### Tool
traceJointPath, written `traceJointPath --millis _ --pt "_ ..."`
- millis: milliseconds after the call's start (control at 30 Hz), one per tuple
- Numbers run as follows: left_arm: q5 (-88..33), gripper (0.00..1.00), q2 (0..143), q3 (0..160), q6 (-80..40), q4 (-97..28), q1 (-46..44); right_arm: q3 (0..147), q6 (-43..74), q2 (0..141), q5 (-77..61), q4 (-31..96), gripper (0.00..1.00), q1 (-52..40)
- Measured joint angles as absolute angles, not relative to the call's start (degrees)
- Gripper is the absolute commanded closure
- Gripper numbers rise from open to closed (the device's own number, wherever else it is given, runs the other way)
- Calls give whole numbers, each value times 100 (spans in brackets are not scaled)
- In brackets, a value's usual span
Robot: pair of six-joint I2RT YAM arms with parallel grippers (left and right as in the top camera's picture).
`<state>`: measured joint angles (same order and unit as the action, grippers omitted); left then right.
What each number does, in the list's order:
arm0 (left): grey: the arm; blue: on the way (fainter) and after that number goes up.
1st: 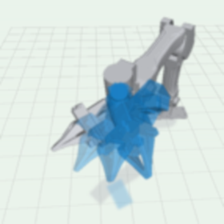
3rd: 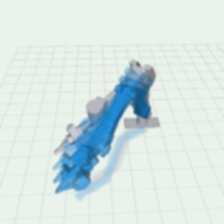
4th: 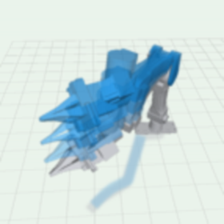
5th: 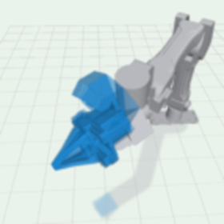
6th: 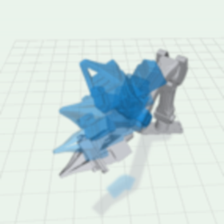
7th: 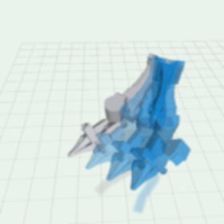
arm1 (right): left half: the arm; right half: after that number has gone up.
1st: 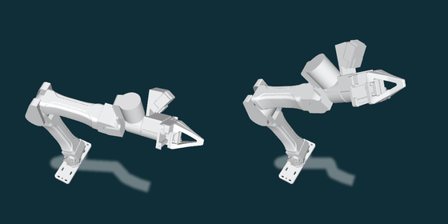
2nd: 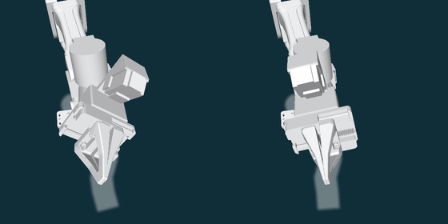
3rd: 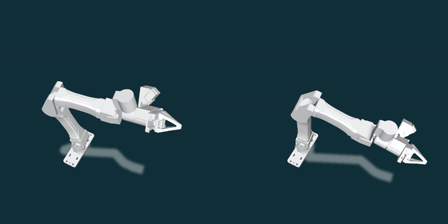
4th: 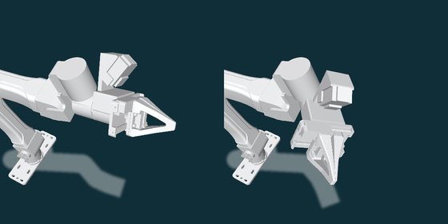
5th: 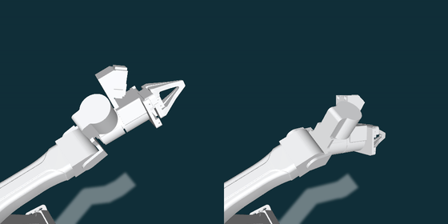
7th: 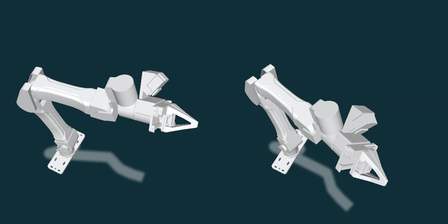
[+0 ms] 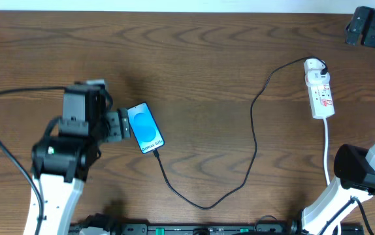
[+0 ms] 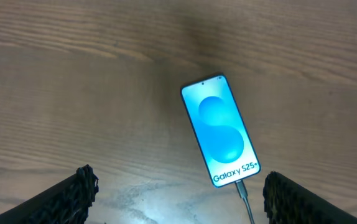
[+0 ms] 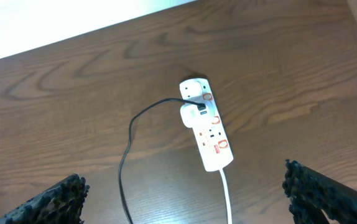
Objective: Plug charger to phone and switch on socket
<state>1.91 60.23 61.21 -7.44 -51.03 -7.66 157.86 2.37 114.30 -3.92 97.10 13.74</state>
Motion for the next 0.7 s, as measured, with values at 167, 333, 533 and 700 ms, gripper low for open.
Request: traceJointPath --millis 167,333,533,700 --pt "191 12 5433 5162 -742 -4115 -766 15786 239 11430 -405 9708 1 1374" --pt "191 12 4648 4263 -744 -2698 -766 15786 239 11430 -410 9710 1 1374" --pt "191 12 3531 3251 -744 -904 -766 15786 239 11430 -410 9708 1 1374" --pt "193 12 2753 2222 -744 565 -766 15786 239 11430 -410 9710 1 1374"
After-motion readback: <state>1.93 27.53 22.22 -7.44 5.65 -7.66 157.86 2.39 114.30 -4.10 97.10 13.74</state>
